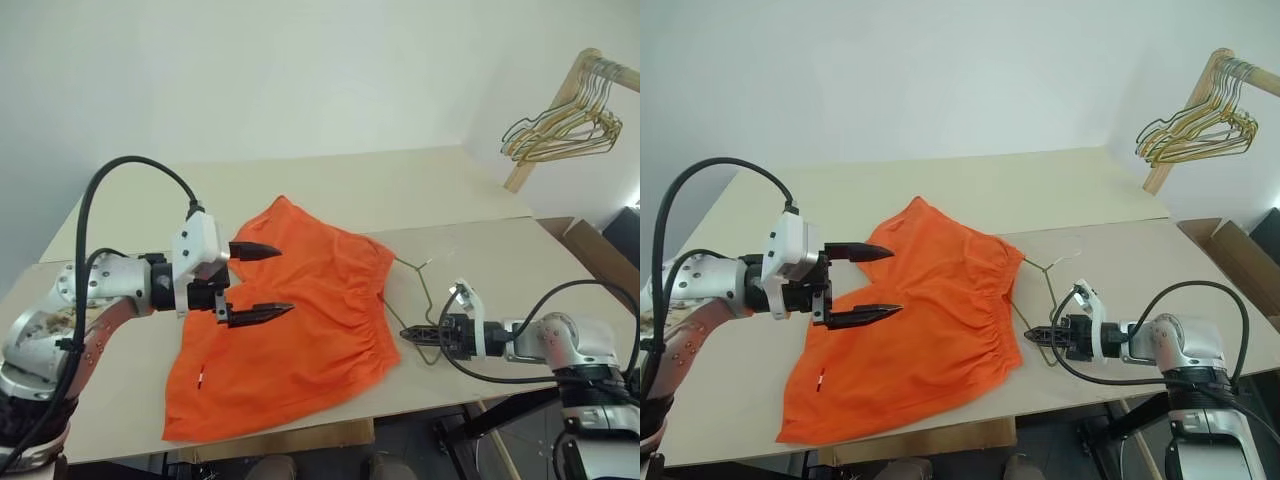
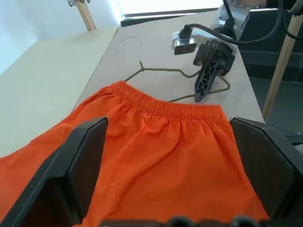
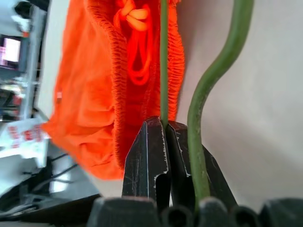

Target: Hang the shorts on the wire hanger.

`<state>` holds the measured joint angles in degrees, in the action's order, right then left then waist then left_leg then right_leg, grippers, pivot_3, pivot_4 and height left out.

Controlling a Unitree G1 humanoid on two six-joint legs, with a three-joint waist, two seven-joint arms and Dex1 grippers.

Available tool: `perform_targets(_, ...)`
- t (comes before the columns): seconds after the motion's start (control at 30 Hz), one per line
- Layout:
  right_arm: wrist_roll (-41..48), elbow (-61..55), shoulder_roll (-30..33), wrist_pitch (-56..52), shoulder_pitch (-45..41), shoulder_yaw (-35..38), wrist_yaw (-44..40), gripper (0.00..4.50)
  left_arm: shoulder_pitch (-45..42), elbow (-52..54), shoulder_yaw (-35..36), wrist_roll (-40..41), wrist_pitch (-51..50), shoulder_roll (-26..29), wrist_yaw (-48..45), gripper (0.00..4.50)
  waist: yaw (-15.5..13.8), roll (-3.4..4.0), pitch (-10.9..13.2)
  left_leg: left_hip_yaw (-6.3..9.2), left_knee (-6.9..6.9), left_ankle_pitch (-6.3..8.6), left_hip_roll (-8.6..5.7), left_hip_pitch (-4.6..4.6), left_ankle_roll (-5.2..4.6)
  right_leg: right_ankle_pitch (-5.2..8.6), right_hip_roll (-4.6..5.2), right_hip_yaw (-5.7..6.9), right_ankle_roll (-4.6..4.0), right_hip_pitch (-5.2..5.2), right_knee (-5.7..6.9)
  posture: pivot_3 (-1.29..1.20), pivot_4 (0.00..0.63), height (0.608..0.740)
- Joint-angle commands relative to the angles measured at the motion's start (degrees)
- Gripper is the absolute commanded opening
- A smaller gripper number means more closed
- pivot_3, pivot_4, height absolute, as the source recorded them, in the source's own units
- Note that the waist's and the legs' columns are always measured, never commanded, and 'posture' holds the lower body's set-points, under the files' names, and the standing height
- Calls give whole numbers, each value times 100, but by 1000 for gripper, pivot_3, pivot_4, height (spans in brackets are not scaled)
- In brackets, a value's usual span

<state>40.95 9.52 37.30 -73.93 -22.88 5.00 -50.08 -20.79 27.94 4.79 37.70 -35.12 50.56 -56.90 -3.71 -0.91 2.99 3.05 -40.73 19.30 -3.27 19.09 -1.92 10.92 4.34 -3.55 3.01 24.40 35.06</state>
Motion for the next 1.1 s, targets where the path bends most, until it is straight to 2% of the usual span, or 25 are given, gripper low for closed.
perform_targets(0.03, 16, -488, -226, 340, -150, 377, 402, 0, -411, -271, -137, -200, 238, -125, -36, 4471, 34, -1, -19, -1, 1, 0, 1, -2, 0, 0, -4, 0, -1, -2, 0, 104, 0, 740)
perform_targets(0.2, -560, -1420, -383, 1225, -112, 20, 911, 0, -1071, -946, -420, -555, 586, -355, -218, 4471, 123, -1, -22, -1, 3, -1, 0, 0, 1, 0, -3, 0, -1, 0, -3, 70, 0, 740)
perform_targets(0.33, -1243, -1890, -232, 2056, -153, -388, 1113, 0, -1811, -1796, -643, -974, 1063, -595, -436, 4471, 155, -2, -23, -3, 2, -19, -2, 3, 34, 0, -1, 0, 0, 2, -7, 48, 0, 740)
perform_targets(0.53, -2304, -2222, 618, 3269, -339, -1385, 470, 0, -3400, -3796, -926, -1732, 2287, -1000, -952, 4471, 194, -4, -24, -8, -2, -20, -15, 11, 35, 0, -2, 0, 0, 7, -11, 16, 0, 740)
perform_targets(0.63, -2423, -2310, 889, 3557, -561, -1610, -5, 0, -4173, -4957, -1118, -2058, 3020, -1127, -1605, 4471, 294, -5, -24, -11, -6, -20, -16, 12, 33, 0, -3, 2, 0, 5, -14, -2, 0, 740)
perform_targets(0.83, -2327, -2495, 968, 3614, -990, -1712, -651, 0, -4941, -6479, -1656, -2406, 4370, -1266, -3309, 4471, 499, -6, -25, -18, -11, -13, -12, 16, 19, 0, -4, -1, 2, 5, -14, -29, 0, 740)
perform_targets(0.87, -2338, -2501, 960, 3615, -1031, -1725, -710, 0, -4996, -6617, -1799, -2409, 4544, -1245, -3445, 4471, 511, -6, -25, -18, -11, 4, -9, 15, -11, 0, -4, -1, 2, 7, -11, -39, 0, 740)
perform_targets(0.93, -2448, -2554, 1030, 3659, -1106, -1820, -862, 0, -5113, -6946, -2174, -2527, 4984, -1263, -3560, 4471, 522, -6, -25, -17, -11, 6, -1, 16, -15, 0, -5, -2, 2, 8, -11, -49, 0, 740)
perform_targets(1.1, -2556, -2693, 1163, 3617, -1117, -1863, -1030, 0, -5415, -7694, -2579, -2727, 5561, -1451, -3560, 4471, 537, -6, -24, -17, -21, 11, 3, 20, -24, 0, -2, -2, 4, 9, -9, -68, 0, 740)
